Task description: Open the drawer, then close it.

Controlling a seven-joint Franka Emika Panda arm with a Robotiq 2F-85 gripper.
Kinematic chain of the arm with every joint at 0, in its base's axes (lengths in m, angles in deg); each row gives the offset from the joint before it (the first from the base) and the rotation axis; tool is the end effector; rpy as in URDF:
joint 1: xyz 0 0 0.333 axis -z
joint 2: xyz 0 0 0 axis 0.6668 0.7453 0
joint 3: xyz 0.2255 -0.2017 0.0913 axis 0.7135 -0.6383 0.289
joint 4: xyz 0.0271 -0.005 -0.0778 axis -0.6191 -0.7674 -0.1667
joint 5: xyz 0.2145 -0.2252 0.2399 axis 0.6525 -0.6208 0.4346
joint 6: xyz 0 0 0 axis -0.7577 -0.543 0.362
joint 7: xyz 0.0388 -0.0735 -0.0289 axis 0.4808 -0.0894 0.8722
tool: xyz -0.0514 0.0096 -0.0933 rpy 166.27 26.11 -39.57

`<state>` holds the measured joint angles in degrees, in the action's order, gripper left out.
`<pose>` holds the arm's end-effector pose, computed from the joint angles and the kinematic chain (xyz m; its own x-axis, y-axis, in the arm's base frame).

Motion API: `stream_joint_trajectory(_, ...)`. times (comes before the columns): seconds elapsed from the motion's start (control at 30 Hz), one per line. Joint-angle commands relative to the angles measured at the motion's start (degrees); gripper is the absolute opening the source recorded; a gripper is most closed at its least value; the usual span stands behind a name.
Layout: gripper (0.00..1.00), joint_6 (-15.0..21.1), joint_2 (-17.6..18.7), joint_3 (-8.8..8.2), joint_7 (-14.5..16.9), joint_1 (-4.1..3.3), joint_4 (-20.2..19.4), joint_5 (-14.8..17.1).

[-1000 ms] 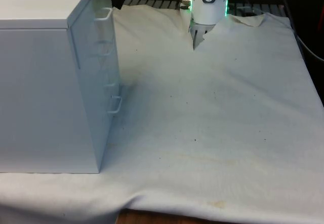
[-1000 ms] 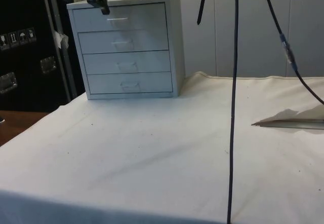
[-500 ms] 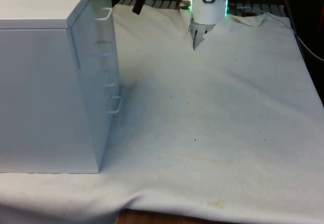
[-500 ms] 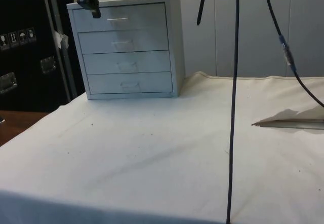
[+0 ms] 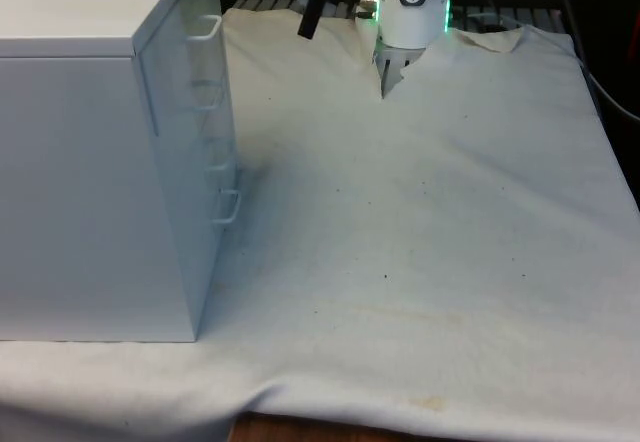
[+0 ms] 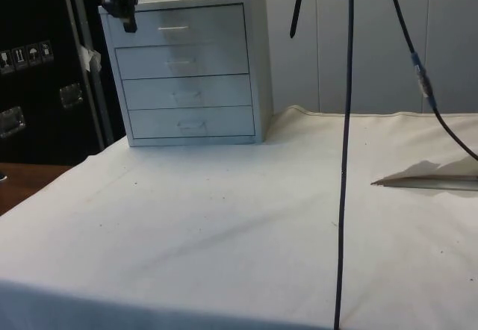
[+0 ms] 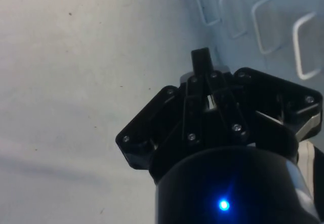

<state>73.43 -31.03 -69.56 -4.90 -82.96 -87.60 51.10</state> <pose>0.7160 -0.0224 0.4548 0.9870 0.1082 0.1184 0.0562 -0.9247 0.3765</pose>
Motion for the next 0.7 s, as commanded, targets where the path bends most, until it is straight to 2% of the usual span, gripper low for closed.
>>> stream_joint_trajectory(0.0,0.00,0.2,-0.3,0.34,0.1,0.00,-0.1,0.7)
stream_joint_trajectory(0.17,0.00,0.3,-0.3,0.23,0.2,-0.23,0.0,2.1)
stream_joint_trajectory(0.2,0.04,0.3,-0.3,0.23,0.2,-0.29,0.0,2.3)
stream_joint_trajectory(0.23,0.14,0.3,-0.3,0.23,0.2,-0.34,0.0,2.6)
stream_joint_trajectory(0.33,0.31,0.3,-0.3,0.23,0.2,-0.34,0.0,2.8)
stream_joint_trajectory(0.37,0.39,0.3,-0.3,0.23,0.2,-0.34,0.0,2.8)
stream_joint_trajectory(0.5,0.60,0.0,0.0,0.00,0.1,-0.40,0.1,2.7)
stream_joint_trajectory(0.53,0.60,0.3,-0.2,0.17,0.3,-0.40,0.0,3.0)
stream_joint_trajectory(0.57,0.70,0.3,-0.2,0.17,0.3,-0.40,0.0,3.2)
stream_joint_trajectory(0.67,0.84,0.2,-0.2,0.11,0.3,-0.40,0.1,3.1)
